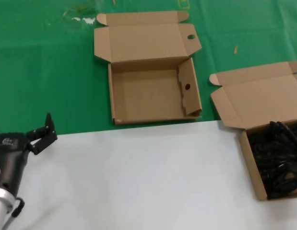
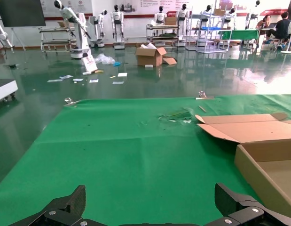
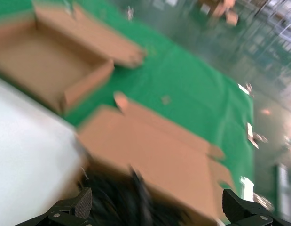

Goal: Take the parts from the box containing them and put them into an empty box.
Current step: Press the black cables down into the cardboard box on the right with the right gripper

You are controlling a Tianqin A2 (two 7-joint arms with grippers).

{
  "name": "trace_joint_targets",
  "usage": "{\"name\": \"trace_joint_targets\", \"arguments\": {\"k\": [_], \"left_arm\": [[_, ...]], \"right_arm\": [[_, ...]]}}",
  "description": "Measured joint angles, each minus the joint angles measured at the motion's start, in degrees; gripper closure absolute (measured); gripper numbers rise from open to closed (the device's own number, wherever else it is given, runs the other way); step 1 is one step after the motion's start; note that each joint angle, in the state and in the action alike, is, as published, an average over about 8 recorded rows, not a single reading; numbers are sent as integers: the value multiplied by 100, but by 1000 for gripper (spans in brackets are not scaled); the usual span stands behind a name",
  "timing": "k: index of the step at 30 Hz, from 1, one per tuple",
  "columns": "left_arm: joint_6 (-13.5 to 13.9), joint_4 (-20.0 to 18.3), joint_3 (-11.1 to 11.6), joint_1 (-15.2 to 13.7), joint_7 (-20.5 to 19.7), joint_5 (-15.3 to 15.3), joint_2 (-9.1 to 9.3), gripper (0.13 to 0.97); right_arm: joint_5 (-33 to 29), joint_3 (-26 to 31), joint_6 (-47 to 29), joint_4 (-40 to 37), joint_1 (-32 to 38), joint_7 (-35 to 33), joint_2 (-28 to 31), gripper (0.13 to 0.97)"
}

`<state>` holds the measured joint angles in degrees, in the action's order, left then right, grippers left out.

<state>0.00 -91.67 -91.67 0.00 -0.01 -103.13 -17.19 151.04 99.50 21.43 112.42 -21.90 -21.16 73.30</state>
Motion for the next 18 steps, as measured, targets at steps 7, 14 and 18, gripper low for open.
{"name": "trace_joint_targets", "arguments": {"k": [7,14,18], "left_arm": [[0,0,0,0,0,0,0,132],[0,0,0,0,0,0,0,132],[0,0,0,0,0,0,0,132]], "right_arm": [[517,-179,437,-238,-676,-43,1206,129],[645,71,306,-719,-592,100,1590,130],[661,183,49,-855,-466,175,1640,130]]}}
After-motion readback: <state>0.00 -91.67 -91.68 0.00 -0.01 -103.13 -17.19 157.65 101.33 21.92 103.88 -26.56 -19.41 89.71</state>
